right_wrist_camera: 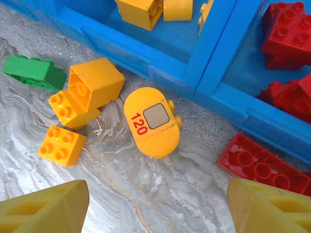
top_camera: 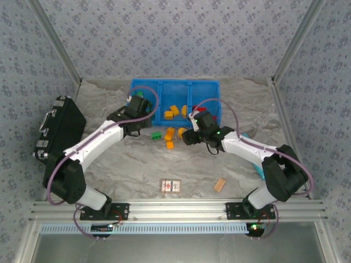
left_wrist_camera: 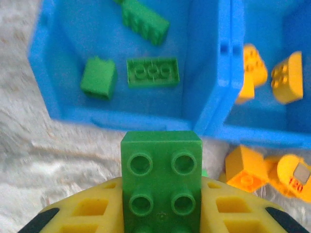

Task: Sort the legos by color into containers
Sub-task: Pick up the lego from the center of the table, then place the lego in the container.

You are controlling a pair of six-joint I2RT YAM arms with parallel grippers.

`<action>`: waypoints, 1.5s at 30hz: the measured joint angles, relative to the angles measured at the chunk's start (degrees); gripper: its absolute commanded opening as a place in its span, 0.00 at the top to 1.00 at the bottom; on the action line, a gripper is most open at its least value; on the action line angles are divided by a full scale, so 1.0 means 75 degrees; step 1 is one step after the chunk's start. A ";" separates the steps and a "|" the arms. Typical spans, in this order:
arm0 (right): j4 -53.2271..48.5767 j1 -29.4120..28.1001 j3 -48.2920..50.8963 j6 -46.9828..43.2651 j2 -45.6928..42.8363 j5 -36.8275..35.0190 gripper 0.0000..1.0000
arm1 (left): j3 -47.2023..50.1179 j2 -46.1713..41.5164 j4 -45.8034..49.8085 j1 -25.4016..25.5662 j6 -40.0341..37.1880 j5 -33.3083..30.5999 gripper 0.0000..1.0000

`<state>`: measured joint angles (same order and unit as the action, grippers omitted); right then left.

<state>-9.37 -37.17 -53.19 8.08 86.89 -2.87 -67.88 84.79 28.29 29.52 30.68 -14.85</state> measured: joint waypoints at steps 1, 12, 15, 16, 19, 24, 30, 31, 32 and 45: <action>-0.0006 -0.0082 0.0000 -0.0003 0.0096 -0.0117 0.23 | -0.0137 0.0047 -0.0090 -0.0213 -0.0137 -0.0017 0.79; -0.0213 -0.0595 -0.0402 0.0000 0.1081 -0.0831 0.23 | -0.0344 0.1361 -0.0959 -0.1842 -0.0997 -0.0166 0.79; -0.0268 -0.0638 -0.0612 0.0000 0.1332 -0.0930 0.22 | -0.0516 0.1676 -0.1000 -0.1856 -0.1151 -0.0143 0.79; -0.0271 -0.0653 -0.0676 0.0000 0.1405 -0.0938 0.22 | -0.0612 0.1737 -0.1008 -0.1856 -0.1177 -0.0122 0.79; -0.0303 -0.0688 -0.0819 0.0003 0.1577 -0.0956 0.22 | -0.0828 0.1909 -0.1087 -0.1856 -0.1236 -0.0082 0.80; -0.0443 -0.0752 -0.0988 -0.0003 0.1635 -0.1078 0.22 | -0.1078 0.2098 -0.1157 -0.1871 -0.1291 0.0009 0.80; -0.0682 -0.0766 -0.1078 -0.0003 0.1635 -0.1253 0.21 | -0.1282 0.2273 -0.1239 -0.1894 -0.1288 0.0093 0.80; -0.0729 -0.0766 -0.1078 -0.0003 0.1632 -0.1268 0.21 | -0.1309 0.2305 -0.1239 -0.1900 -0.1291 0.0111 0.80; -0.0758 -0.0764 -0.1078 -0.0003 0.1635 -0.1303 0.21 | -0.1346 0.2334 -0.1244 -0.1903 -0.1291 0.0137 0.80; -0.0898 -0.0685 -0.1475 -0.0009 0.2095 -0.1448 0.19 | -0.1638 0.2477 -0.1338 -0.1507 -0.1606 0.0495 0.75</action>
<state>-16.10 -42.30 -64.25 8.01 102.61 -13.74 -80.16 103.37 18.26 18.22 18.63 -11.14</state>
